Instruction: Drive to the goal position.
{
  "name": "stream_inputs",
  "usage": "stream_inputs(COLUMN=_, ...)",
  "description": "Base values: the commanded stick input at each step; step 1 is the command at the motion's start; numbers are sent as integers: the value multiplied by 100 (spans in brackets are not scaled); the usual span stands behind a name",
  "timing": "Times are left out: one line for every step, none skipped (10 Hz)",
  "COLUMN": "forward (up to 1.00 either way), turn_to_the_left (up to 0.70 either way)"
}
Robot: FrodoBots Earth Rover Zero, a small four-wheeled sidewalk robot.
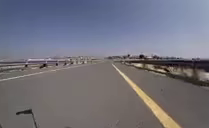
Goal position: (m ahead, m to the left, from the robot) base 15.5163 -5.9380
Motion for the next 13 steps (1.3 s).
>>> stream_inputs(forward=100, turn_to_the_left=0)
stream_inputs(forward=100, turn_to_the_left=0)
stream_inputs(forward=100, turn_to_the_left=0)
stream_inputs(forward=100, turn_to_the_left=0)
stream_inputs(forward=100, turn_to_the_left=0)
stream_inputs(forward=100, turn_to_the_left=0)
stream_inputs(forward=100, turn_to_the_left=0)
stream_inputs(forward=100, turn_to_the_left=0)
stream_inputs(forward=100, turn_to_the_left=0)
stream_inputs(forward=100, turn_to_the_left=0)
stream_inputs(forward=100, turn_to_the_left=0)
stream_inputs(forward=100, turn_to_the_left=0)
stream_inputs(forward=100, turn_to_the_left=0)
